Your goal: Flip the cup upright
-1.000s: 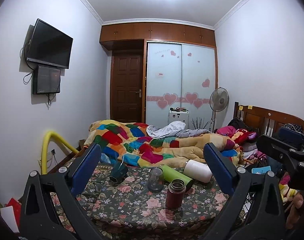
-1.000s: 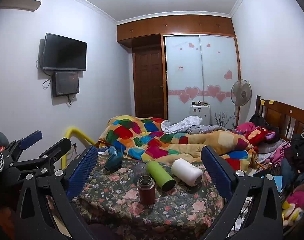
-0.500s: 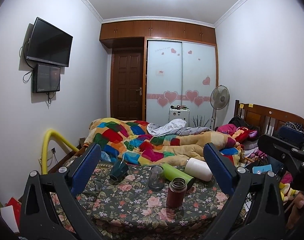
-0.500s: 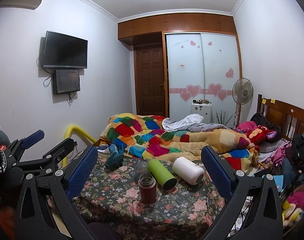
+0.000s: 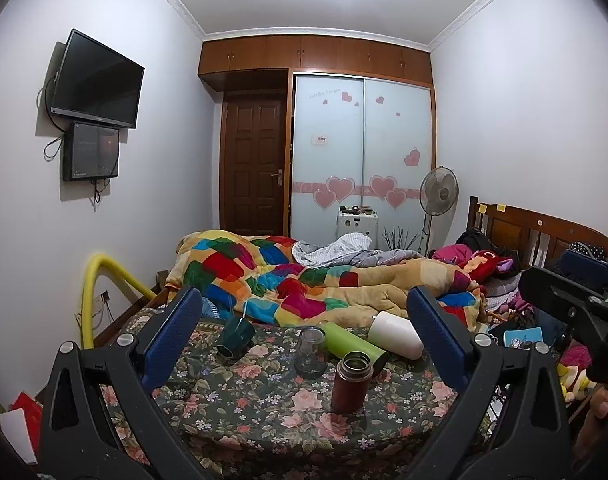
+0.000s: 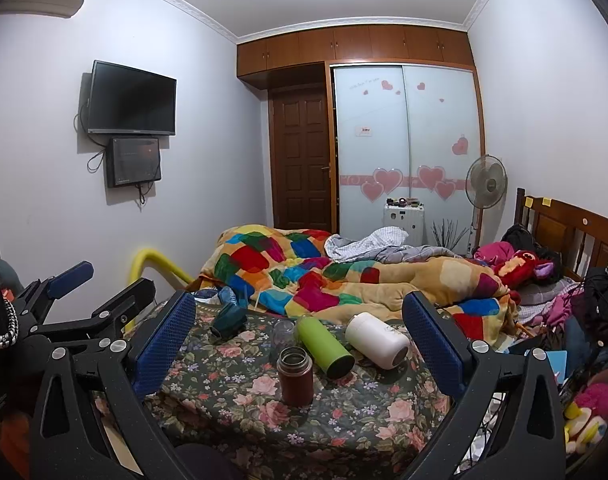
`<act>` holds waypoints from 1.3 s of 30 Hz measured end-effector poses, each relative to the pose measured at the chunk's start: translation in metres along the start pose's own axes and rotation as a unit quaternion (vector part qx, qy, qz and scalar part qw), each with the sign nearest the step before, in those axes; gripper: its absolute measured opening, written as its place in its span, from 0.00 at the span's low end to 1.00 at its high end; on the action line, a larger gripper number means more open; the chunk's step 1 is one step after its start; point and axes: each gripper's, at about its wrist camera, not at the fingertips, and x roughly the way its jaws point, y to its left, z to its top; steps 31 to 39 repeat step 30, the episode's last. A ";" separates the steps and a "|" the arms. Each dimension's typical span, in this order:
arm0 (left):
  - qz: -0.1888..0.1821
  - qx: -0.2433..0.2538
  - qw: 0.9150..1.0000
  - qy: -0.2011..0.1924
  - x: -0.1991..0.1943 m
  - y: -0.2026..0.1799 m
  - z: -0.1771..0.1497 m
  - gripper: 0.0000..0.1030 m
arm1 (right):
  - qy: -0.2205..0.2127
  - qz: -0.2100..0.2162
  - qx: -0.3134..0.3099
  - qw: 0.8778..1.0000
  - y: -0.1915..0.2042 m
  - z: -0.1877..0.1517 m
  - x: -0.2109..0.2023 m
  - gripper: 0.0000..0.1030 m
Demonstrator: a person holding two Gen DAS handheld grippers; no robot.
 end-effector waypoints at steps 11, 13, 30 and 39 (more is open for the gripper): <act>-0.003 -0.002 1.000 0.003 0.003 0.002 0.001 1.00 | 0.000 0.000 -0.001 1.000 0.000 0.000 0.000 1.00; -0.004 -0.001 1.000 0.004 0.005 0.000 0.000 1.00 | 0.001 0.000 -0.001 1.000 0.000 0.000 0.001 1.00; -0.009 -0.011 1.000 0.006 0.009 0.001 -0.005 1.00 | 0.011 -0.005 -0.007 1.000 -0.002 -0.001 0.006 1.00; -0.009 -0.011 1.000 0.006 0.009 0.001 -0.005 1.00 | 0.011 -0.005 -0.007 1.000 -0.002 -0.001 0.006 1.00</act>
